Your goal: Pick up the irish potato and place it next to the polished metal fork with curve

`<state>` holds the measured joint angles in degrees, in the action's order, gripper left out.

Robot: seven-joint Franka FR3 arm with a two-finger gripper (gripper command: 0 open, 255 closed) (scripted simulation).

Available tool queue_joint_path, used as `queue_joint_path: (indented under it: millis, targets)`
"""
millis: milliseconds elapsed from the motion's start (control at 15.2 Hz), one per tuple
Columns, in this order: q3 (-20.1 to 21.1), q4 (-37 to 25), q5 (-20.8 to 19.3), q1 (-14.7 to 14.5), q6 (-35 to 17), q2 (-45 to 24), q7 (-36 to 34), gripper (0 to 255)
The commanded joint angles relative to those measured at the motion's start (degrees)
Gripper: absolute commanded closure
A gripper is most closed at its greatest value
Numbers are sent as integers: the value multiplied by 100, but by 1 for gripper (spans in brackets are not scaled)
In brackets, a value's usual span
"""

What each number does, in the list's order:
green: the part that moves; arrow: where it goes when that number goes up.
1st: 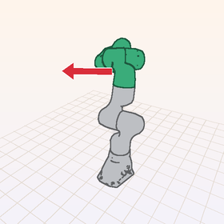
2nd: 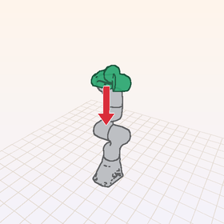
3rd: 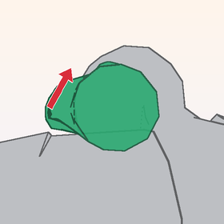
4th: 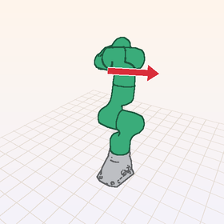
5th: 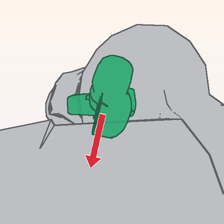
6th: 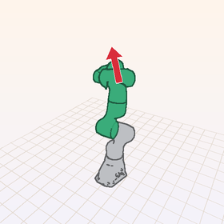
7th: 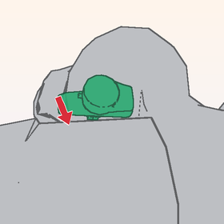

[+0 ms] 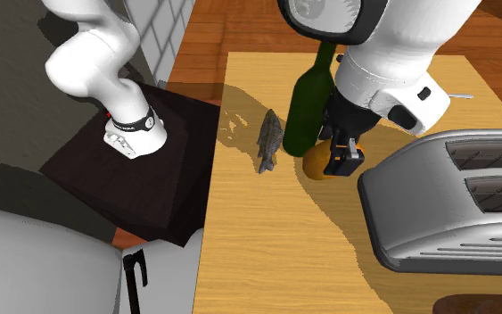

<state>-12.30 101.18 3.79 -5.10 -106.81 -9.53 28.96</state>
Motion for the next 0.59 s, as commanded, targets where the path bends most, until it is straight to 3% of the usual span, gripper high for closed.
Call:
queue_joint_path:
  millis: [0,528]
  targets:
    - [105,12,2,-146,-34,-13,-256,255]
    - [509,-373,44,-705,-87,-409,-1208,255]
